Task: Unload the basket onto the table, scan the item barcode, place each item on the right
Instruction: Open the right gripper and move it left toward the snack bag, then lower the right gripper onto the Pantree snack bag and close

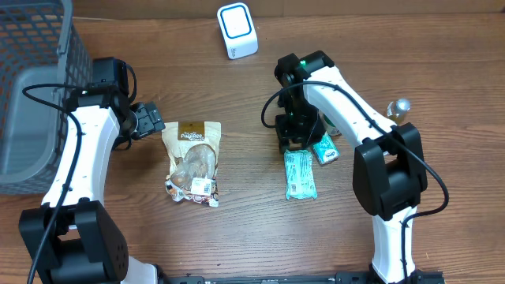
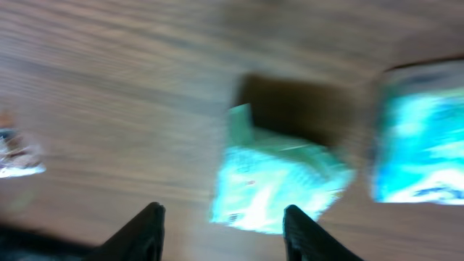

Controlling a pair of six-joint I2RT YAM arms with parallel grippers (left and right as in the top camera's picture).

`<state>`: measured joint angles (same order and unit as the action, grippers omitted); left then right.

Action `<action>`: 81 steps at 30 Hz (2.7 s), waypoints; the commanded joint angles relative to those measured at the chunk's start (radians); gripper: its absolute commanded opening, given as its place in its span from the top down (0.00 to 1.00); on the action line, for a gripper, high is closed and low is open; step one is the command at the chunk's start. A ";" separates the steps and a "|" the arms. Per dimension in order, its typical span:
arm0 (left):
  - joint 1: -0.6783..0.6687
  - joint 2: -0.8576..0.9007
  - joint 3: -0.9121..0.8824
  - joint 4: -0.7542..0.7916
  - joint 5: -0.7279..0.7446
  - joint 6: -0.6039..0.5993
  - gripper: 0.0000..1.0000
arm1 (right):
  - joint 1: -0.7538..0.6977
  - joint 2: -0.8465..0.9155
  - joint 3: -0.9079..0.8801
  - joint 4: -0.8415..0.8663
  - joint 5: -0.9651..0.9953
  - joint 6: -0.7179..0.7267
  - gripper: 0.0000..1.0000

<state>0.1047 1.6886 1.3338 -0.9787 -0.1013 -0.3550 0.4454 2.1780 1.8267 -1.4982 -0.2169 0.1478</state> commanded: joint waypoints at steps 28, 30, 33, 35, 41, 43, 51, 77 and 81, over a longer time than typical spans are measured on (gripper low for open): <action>-0.003 -0.023 0.005 0.000 0.001 0.022 0.00 | 0.113 -0.014 -0.349 0.126 0.329 0.205 0.65; -0.003 -0.023 0.005 0.000 0.001 0.022 0.01 | 0.089 -0.014 -0.349 0.125 0.343 0.206 0.65; -0.003 -0.023 0.005 0.000 0.001 0.022 0.00 | 0.057 -0.014 -0.348 0.120 0.402 0.239 0.65; -0.003 -0.023 0.005 0.000 0.001 0.022 0.00 | 0.040 -0.014 -0.346 0.121 0.404 0.238 0.62; -0.003 -0.023 0.005 0.000 0.001 0.022 0.01 | 0.039 -0.014 -0.343 0.109 0.309 0.227 0.61; -0.003 -0.023 0.005 0.000 0.001 0.022 0.01 | 0.056 -0.014 -0.342 0.109 0.239 0.183 0.60; -0.003 -0.023 0.005 0.000 0.001 0.022 0.00 | 0.177 -0.056 -0.273 0.146 0.130 0.156 0.52; -0.003 -0.023 0.005 0.000 0.001 0.022 0.00 | 0.268 -0.074 -0.185 0.869 -0.106 0.135 0.22; -0.003 -0.023 0.005 0.000 0.001 0.022 0.00 | 0.268 -0.074 -0.185 0.885 -0.106 0.135 0.18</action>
<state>0.1047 1.6886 1.3338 -0.9787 -0.1013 -0.3550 0.7086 2.1326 1.6485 -0.6281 -0.3252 0.2874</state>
